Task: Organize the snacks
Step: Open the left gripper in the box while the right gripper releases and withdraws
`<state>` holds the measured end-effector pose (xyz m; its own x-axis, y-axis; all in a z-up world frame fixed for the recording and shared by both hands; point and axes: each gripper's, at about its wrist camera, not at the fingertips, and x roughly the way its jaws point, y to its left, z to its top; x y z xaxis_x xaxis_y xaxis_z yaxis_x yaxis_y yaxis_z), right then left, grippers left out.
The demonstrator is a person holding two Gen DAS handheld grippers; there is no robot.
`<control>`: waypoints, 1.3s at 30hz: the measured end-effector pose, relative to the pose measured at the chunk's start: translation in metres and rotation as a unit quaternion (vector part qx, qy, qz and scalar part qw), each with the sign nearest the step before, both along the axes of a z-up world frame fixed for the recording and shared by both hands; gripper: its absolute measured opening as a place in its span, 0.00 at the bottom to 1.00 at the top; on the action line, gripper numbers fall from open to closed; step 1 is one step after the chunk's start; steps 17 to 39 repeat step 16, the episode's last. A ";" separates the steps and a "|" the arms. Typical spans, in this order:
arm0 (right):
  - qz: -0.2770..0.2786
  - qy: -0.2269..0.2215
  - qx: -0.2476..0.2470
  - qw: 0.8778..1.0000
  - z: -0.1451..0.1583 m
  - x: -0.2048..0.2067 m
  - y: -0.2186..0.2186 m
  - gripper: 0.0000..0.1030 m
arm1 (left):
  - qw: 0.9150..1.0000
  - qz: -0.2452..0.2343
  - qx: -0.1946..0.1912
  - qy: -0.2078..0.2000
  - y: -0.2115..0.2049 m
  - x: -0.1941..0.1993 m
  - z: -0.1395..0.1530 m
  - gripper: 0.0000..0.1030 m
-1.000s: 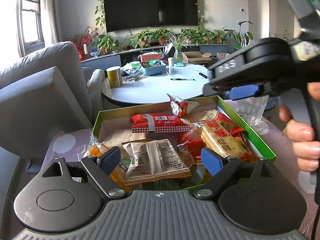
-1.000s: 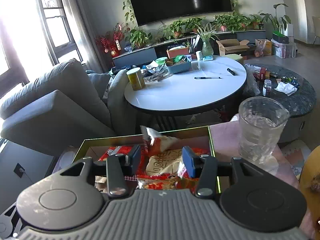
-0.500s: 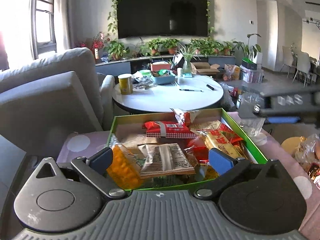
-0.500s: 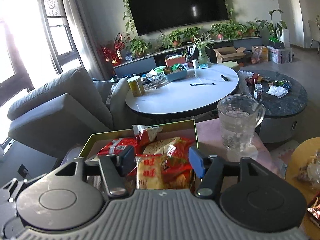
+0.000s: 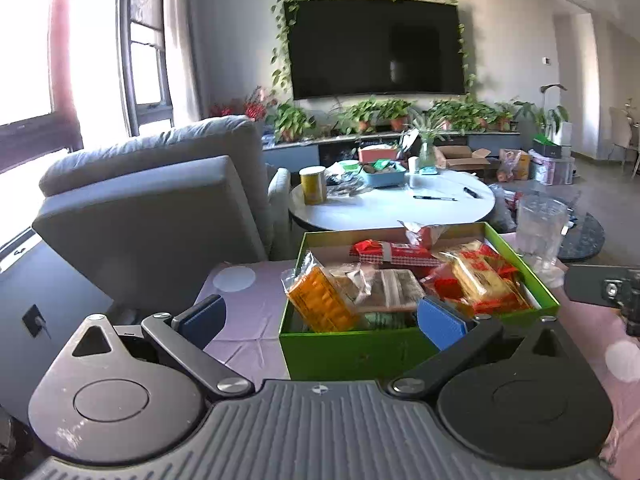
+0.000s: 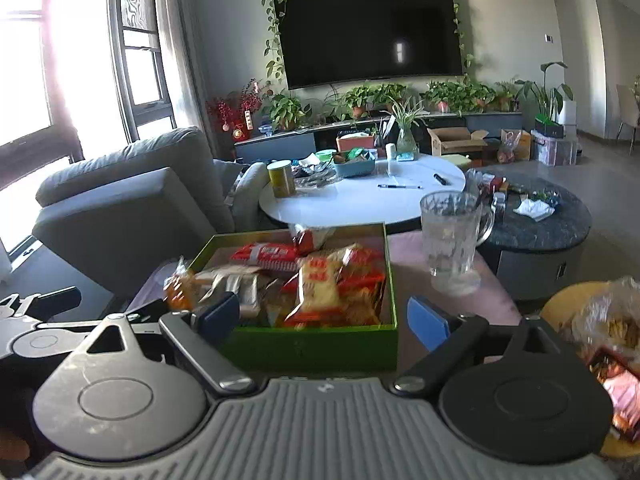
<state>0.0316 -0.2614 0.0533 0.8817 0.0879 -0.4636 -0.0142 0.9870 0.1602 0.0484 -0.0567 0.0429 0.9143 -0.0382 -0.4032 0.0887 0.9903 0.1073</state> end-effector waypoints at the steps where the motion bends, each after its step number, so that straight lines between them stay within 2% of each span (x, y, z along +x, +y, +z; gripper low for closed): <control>1: 0.000 0.001 -0.001 1.000 -0.001 -0.004 0.002 0.62 | 1.000 -0.009 0.001 -0.004 0.000 -0.005 -0.001 1.00; 6: 0.001 0.000 -0.015 1.000 -0.006 -0.016 0.011 0.62 | 0.999 -0.039 0.005 -0.014 -0.003 -0.031 -0.006 1.00; 11: 0.001 0.001 -0.011 1.000 -0.009 -0.027 0.014 0.62 | 0.999 -0.040 0.011 -0.025 -0.005 -0.043 -0.005 1.00; 16: 0.002 -0.004 -0.014 1.000 -0.008 -0.034 0.016 0.62 | 0.999 -0.033 0.001 -0.028 -0.002 -0.048 0.001 1.00; 39: 0.002 -0.004 -0.014 1.000 -0.008 -0.034 0.016 0.62 | 0.999 -0.033 0.001 -0.028 -0.002 -0.048 0.001 1.00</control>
